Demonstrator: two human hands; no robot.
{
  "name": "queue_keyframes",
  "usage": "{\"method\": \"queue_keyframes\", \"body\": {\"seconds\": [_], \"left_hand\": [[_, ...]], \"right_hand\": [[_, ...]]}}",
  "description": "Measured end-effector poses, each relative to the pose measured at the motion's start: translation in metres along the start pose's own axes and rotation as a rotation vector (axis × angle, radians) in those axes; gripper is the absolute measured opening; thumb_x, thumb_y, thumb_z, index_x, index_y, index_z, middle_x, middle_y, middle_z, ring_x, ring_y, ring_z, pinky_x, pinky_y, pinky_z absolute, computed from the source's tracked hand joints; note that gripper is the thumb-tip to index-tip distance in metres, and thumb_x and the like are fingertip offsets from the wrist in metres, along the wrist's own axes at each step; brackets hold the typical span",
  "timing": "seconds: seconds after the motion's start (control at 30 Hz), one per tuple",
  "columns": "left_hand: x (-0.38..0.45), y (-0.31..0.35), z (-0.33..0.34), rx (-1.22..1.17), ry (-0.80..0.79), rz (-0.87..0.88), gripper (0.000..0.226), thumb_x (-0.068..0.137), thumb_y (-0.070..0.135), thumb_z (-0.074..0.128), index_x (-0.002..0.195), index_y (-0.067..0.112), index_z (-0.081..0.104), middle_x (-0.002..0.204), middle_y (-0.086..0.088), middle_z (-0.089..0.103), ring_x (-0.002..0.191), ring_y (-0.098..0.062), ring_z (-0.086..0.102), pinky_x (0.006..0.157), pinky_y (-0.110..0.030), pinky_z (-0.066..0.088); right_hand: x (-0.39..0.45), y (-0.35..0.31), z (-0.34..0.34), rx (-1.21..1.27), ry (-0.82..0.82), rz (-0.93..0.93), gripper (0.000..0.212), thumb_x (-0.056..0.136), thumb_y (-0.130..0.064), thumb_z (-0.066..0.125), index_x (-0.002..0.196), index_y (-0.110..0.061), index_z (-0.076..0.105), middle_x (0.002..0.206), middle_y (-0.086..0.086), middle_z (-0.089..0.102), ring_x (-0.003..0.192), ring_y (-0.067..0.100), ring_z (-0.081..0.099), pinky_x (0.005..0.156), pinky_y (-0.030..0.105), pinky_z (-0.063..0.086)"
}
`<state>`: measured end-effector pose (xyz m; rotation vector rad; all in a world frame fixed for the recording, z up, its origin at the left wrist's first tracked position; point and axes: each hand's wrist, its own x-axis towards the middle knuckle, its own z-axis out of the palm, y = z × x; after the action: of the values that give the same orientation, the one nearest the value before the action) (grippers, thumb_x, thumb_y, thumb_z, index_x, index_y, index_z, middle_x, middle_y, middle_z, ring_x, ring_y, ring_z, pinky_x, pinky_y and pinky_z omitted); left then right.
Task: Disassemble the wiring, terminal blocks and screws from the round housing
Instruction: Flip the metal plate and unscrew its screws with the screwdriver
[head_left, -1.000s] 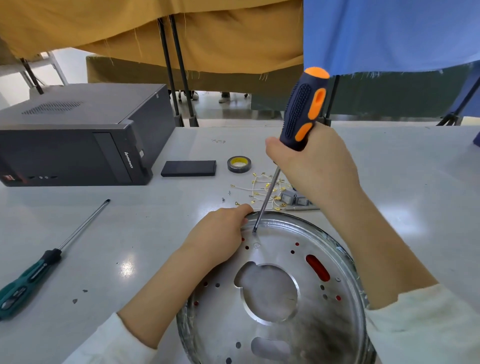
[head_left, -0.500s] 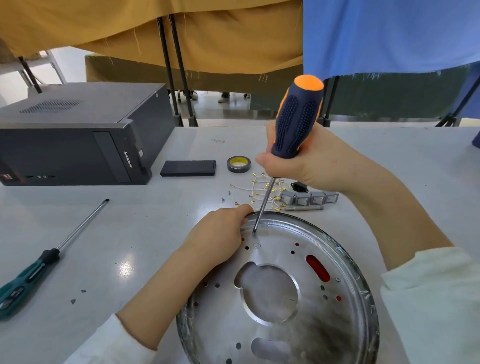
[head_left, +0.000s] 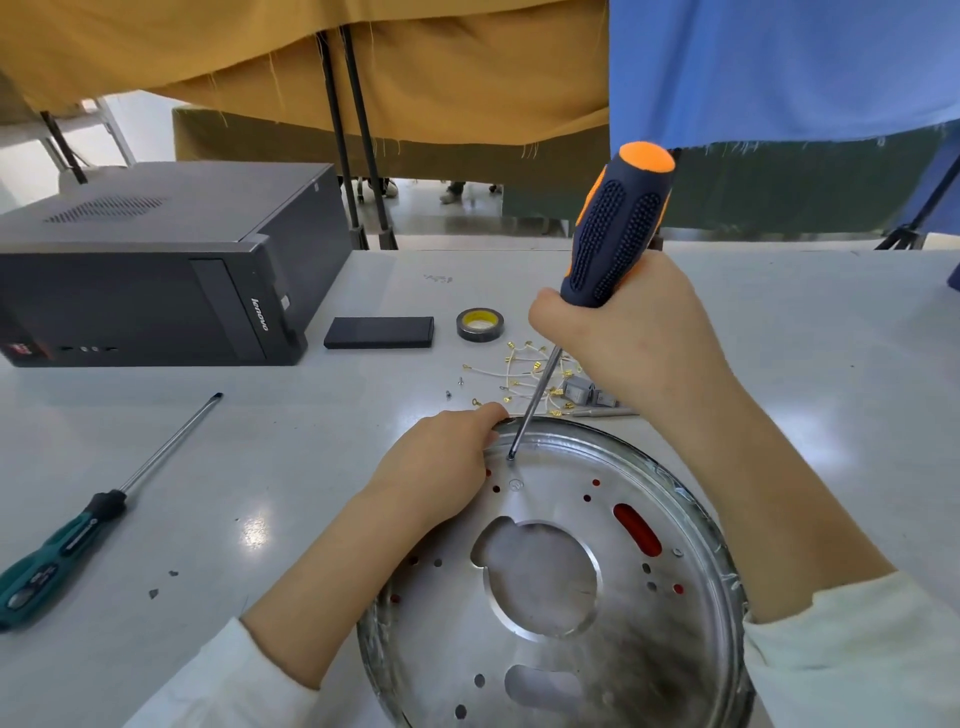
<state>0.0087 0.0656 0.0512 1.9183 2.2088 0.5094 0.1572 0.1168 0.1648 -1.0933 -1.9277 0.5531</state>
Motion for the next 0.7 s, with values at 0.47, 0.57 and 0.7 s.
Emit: {"method": "queue_keyframes", "body": {"seconds": [0.47, 0.57, 0.7], "left_hand": [[0.002, -0.001, 0.000, 0.009, -0.009, -0.008, 0.024, 0.097, 0.016, 0.040, 0.116, 0.027, 0.049, 0.102, -0.006, 0.065, 0.086, -0.029, 0.055, 0.072, -0.038, 0.048], [0.001, -0.001, 0.000, 0.006, 0.002, -0.004, 0.023, 0.095, 0.015, 0.042, 0.113, 0.028, 0.049, 0.097, -0.004, 0.064, 0.078, -0.025, 0.049, 0.064, -0.034, 0.042], [0.000, 0.000, 0.000, -0.002, 0.002, 0.004, 0.022, 0.096, 0.015, 0.041, 0.112, 0.027, 0.049, 0.094, -0.004, 0.064, 0.078, -0.027, 0.052, 0.065, -0.035, 0.043]], "right_hand": [[0.014, 0.003, -0.015, 0.028, -0.304, -0.100, 0.029, 0.080, -0.042, 0.068, 0.071, -0.015, 0.060, 0.061, 0.003, 0.058, 0.052, 0.011, 0.049, 0.055, 0.028, 0.046], [-0.003, -0.004, 0.001, -0.159, -0.003, -0.054, 0.048, 0.080, -0.060, 0.058, 0.053, -0.024, 0.042, 0.047, -0.010, 0.050, 0.049, 0.010, 0.046, 0.048, 0.027, 0.033], [-0.004, -0.003, 0.008, -0.094, -0.017, -0.025, 0.040, 0.080, -0.039, 0.061, 0.054, -0.021, 0.035, 0.045, -0.005, 0.041, 0.046, 0.015, 0.038, 0.047, 0.026, 0.029]]}}
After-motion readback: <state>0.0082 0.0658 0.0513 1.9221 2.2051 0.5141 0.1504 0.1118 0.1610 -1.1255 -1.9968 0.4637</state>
